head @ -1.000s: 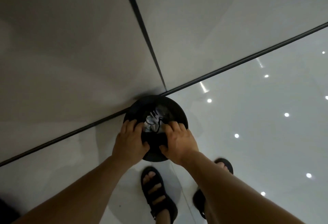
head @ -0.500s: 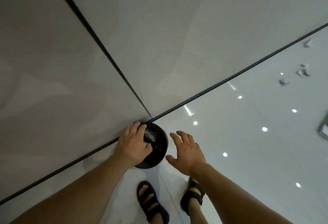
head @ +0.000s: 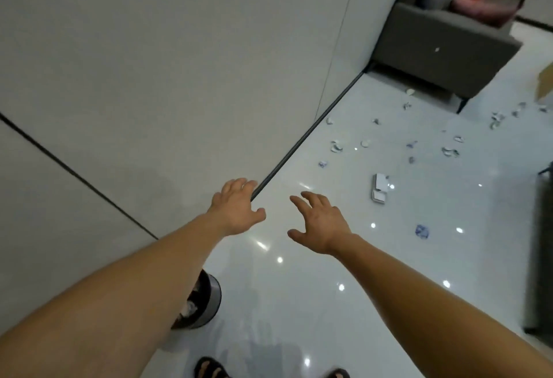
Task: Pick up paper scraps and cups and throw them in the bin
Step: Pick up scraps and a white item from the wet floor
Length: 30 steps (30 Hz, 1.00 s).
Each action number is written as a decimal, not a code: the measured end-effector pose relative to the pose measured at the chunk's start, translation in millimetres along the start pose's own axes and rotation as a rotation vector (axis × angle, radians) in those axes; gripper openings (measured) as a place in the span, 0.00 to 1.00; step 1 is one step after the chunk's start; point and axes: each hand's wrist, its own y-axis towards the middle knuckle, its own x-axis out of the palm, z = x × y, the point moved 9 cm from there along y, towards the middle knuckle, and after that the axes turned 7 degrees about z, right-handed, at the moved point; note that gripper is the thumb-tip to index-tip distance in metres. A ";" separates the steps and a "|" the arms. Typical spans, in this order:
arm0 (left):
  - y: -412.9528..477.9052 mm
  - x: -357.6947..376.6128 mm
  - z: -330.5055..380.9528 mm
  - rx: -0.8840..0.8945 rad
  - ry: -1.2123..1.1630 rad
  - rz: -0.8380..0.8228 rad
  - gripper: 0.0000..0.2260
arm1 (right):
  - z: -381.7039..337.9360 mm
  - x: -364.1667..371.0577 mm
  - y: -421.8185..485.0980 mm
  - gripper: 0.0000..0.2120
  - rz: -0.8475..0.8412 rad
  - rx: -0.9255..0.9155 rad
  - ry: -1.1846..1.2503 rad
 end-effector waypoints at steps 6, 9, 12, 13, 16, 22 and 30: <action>-6.1 -22.9 151.5 0.100 0.052 0.040 0.34 | 124.2 -80.7 -74.7 0.39 0.116 0.148 -0.001; -7.0 -13.7 228.7 0.162 0.075 0.016 0.34 | 190.6 -113.1 -116.9 0.39 0.168 0.238 0.004; -6.6 -3.7 301.5 0.252 0.089 0.001 0.34 | 252.2 -136.0 -156.6 0.39 0.191 0.338 0.019; -5.7 -1.3 323.8 0.286 0.098 -0.005 0.34 | 270.9 -142.2 -168.5 0.39 0.195 0.374 0.026; 3.8 6.6 386.1 0.372 0.120 -0.018 0.34 | 324.9 -158.4 -201.0 0.39 0.224 0.476 0.044; 39.8 33.4 488.7 0.501 0.102 -0.083 0.35 | 425.2 -176.0 -236.3 0.39 0.221 0.653 0.051; 153.2 66.5 589.0 0.571 0.113 -0.152 0.36 | 545.3 -193.0 -196.6 0.39 0.195 0.769 0.080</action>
